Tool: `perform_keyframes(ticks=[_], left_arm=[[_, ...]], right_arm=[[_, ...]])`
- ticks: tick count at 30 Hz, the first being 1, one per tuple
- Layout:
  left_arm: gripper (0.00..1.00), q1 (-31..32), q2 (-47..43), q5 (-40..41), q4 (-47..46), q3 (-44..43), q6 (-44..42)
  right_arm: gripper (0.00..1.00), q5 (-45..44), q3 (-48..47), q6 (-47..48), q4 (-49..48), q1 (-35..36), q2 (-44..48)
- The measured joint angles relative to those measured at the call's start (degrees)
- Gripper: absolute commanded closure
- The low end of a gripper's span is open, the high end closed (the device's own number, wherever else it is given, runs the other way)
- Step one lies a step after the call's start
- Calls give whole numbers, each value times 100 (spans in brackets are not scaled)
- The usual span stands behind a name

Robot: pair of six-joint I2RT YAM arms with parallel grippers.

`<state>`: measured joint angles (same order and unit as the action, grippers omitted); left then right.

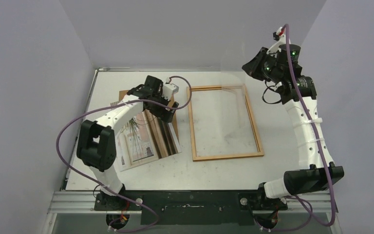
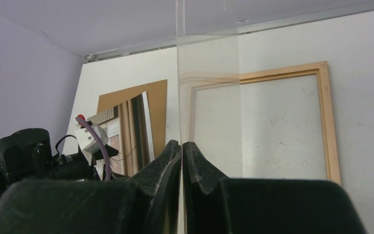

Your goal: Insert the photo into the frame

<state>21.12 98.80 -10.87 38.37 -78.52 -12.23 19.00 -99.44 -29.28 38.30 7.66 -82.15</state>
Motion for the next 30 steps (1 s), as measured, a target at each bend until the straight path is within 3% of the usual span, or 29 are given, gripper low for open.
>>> perform_keyframes(ticks=[12, 18, 22, 30], left_arm=[[0, 1290, 2052, 107, -98, -1530, 1141], [24, 1504, 2636, 79, -197, -1958, 1408], [45, 1504, 2715, 111, -271, -1965, 1438], [53, 1486, 2686, 184, -546, -1779, 1021]], right_arm=[[95, -96, -7, 190, 664, -758, 605], [95, -70, -33, 295, 826, -896, 632], [95, -24, -13, 293, 828, -968, 632], [95, 323, 393, 142, 557, -988, 654]])
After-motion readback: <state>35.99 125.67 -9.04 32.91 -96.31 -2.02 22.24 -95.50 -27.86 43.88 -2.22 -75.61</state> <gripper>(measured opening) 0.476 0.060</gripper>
